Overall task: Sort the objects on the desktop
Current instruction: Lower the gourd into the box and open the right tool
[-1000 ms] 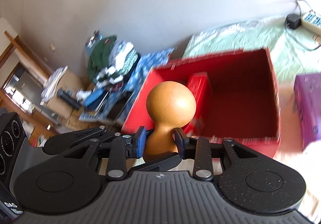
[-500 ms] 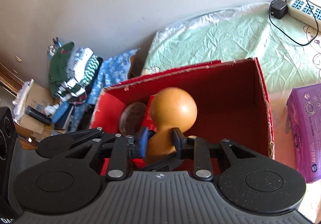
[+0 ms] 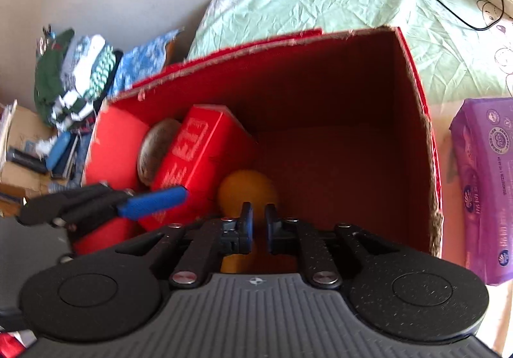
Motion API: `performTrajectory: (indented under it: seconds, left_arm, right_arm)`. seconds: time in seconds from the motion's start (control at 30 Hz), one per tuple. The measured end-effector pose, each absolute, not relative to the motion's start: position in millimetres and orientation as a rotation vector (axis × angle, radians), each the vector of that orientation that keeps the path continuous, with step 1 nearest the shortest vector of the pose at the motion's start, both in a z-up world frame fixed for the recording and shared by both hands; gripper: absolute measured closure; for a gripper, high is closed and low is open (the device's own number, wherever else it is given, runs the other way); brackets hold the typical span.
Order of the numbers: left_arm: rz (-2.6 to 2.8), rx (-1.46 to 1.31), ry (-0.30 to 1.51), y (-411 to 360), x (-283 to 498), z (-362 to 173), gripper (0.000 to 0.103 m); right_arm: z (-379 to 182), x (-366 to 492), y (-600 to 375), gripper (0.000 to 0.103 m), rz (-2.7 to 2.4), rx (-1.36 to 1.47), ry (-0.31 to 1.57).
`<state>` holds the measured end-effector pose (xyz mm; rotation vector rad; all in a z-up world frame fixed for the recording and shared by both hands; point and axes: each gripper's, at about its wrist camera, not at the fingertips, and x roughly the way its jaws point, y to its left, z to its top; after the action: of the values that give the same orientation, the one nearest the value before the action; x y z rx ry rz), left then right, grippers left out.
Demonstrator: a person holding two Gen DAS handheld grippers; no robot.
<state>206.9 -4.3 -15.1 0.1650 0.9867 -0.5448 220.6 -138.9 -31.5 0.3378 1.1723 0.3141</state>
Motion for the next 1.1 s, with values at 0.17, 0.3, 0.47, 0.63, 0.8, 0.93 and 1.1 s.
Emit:
performTrajectory:
  seconds: [0.17, 0.3, 0.47, 0.63, 0.8, 0.93, 1.1]
  left_arm:
    - [-0.552, 0.197, 0.976, -4.2, 202.4, -14.6, 0.07]
    - [-0.544, 0.181, 1.02, -5.6, 210.4, -25.1, 0.071]
    - [-0.576, 0.154, 1.039, -2.9, 212.6, -24.1, 0.071]
    - [-0.609, 0.206, 0.953, 0.6, 193.0, -4.5, 0.062]
    - [-0.569, 0.14, 0.884, 26.9, 188.4, 20.8, 0.055]
    - [-0.475, 0.188, 0.865, 42.9, 191.9, 23.9, 0.037]
    - [-0.488, 0.181, 0.955, 52.2, 196.1, 1.9, 0.037]
  right_arm:
    - [-41.0, 225.3, -128.4, 0.089, 0.345, 0.306, 1.23]
    - [-58.8, 242.7, -126.6, 0.089, 0.318, 0.346, 1.279]
    - [-56.7, 247.5, -139.6, 0.086, 0.296, 0.406, 1.27]
    - [-36.8, 225.9, -152.3, 0.084, 0.278, 0.312, 1.217]
    - [-34.2, 219.1, -160.1, 0.084, 0.224, 0.244, 1.215]
    - [-34.8, 221.2, -161.9, 0.077, 0.218, 0.225, 1.227]
    - [-43.6, 229.5, -144.2, 0.059, 0.301, 0.147, 1.297]
